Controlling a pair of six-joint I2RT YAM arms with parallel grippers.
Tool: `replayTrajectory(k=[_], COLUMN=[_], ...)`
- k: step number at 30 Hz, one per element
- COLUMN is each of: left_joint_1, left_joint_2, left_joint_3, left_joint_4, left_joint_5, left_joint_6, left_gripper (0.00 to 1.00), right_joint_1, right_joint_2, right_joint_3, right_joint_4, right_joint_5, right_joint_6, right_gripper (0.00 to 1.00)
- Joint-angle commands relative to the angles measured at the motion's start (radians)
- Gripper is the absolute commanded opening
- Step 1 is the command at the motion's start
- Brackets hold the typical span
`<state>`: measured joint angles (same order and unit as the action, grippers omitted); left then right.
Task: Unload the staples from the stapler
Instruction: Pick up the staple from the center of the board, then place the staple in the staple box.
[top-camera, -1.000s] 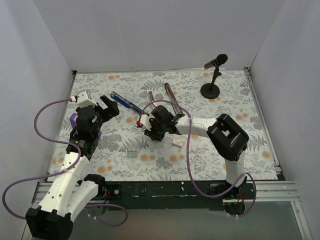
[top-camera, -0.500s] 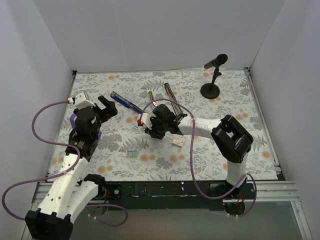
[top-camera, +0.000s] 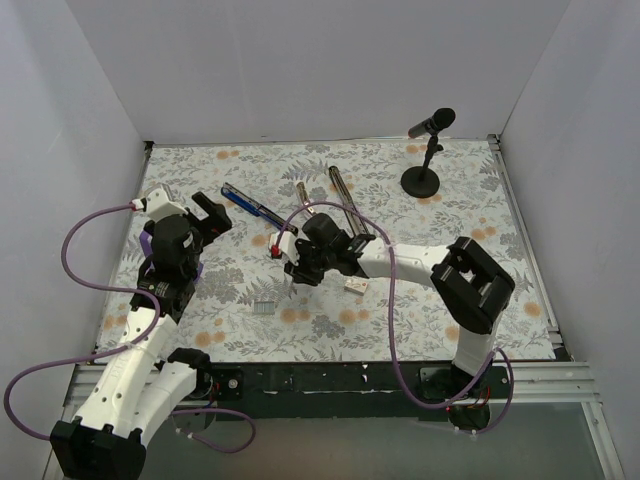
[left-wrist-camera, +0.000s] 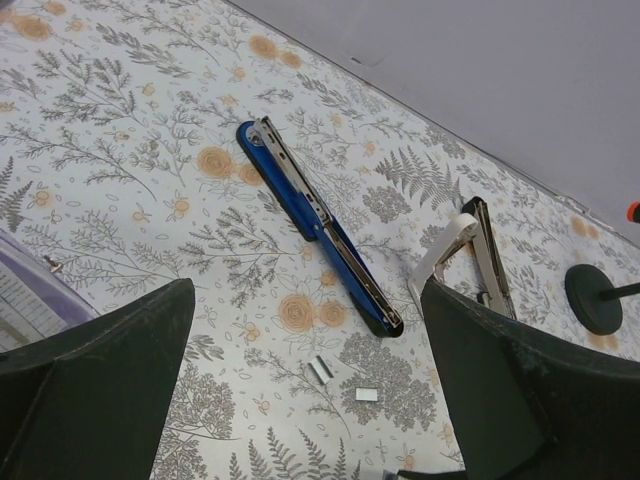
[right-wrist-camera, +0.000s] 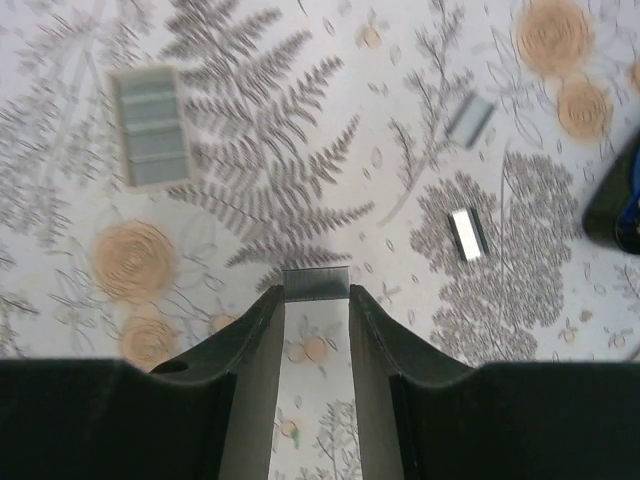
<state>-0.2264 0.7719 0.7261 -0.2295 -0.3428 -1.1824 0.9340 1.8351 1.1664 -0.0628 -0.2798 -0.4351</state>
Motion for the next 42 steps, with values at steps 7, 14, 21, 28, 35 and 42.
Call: replayTrajectory(k=[7,14,21,28,35,42], left_joint_1=[0.001,-0.001,-0.001,-0.001,-0.001,0.001], left_joint_2=[-0.098,-0.171,-0.157,-0.161,-0.203,-0.272], left_joint_3=[0.013,-0.017,-0.008,-0.013,-0.019,-0.047], left_joint_4=[-0.037,-0.01,-0.014,-0.014,-0.019,0.007], left_joint_5=[-0.196,-0.242,-0.231,-0.239,-0.304,-0.323], left_joint_6=[-0.039,-0.026,-0.029,-0.029,-0.043,-0.039], left_gripper=[0.98,0.98,0.98,0.98,0.98,0.98], right_joint_1=[0.137,0.173,0.189,0.195,0.201,0.203], right_joint_2=[-0.014,0.038,0.078,0.105,0.118,0.13], right_joint_3=[0.015,0.049,0.078,0.099,0.105,0.107], right_joint_4=[0.166,0.169,0.152,0.136,0.143,0.146], right_joint_5=[-0.095,-0.098,-0.084,-0.072,-0.05,-0.025], right_joint_6=[0.062,0.058,0.042,0.039,0.047,0.056], right_gripper=[0.38,0.38,0.39,0.39,0.4,0.4])
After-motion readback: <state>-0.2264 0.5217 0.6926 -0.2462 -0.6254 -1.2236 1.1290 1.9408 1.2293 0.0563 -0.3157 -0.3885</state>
